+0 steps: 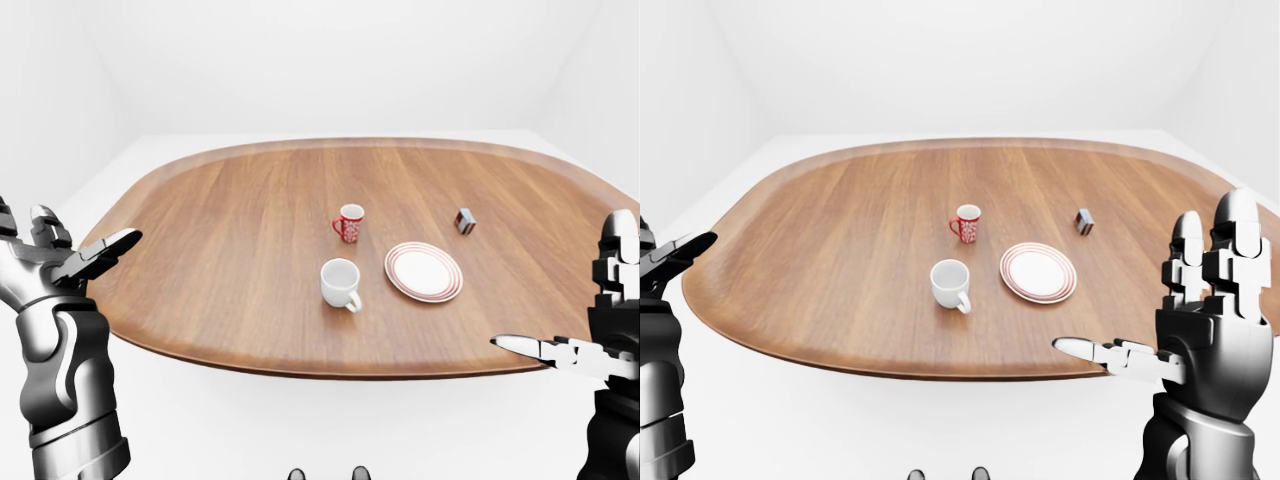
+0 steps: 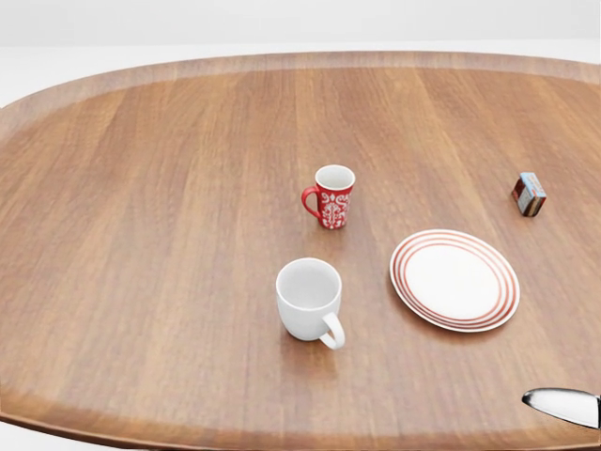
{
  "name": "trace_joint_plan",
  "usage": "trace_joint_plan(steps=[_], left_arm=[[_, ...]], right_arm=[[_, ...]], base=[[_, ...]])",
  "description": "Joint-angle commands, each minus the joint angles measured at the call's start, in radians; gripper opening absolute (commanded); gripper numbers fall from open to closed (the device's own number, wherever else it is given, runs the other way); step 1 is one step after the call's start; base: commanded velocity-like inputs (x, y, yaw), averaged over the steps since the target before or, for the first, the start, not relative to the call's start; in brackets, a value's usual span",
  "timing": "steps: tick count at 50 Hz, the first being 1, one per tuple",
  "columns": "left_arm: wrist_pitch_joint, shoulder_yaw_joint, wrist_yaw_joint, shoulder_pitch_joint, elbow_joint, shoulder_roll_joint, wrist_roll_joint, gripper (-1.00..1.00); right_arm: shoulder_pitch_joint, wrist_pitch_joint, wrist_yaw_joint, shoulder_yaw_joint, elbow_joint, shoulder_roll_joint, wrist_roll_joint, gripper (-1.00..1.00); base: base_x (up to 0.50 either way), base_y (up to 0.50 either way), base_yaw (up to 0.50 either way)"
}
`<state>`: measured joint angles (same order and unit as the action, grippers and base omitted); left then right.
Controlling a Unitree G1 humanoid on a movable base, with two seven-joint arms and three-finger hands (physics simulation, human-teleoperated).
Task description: Put the white mug on the plate.
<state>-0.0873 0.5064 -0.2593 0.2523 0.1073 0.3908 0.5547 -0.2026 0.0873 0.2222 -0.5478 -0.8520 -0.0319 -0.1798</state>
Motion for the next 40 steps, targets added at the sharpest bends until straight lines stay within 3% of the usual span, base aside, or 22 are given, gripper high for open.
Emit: trace_joint_plan(steps=[1,40], left_arm=[[0.0,0.0,0.0,-0.001,0.002,-0.001,0.0,1.0],[0.0,-0.004,0.001,0.0,-0.003,-0.004,-0.005,1.0]], right_arm=[[0.002,0.0,0.001,0.003,0.006,0.002,0.001,1.0],[0.007,0.0,-0.013,0.009,0.015,0.006,-0.01,1.0]], base=[[0.25,0.0,0.0],[0.23,0.0,0.0]])
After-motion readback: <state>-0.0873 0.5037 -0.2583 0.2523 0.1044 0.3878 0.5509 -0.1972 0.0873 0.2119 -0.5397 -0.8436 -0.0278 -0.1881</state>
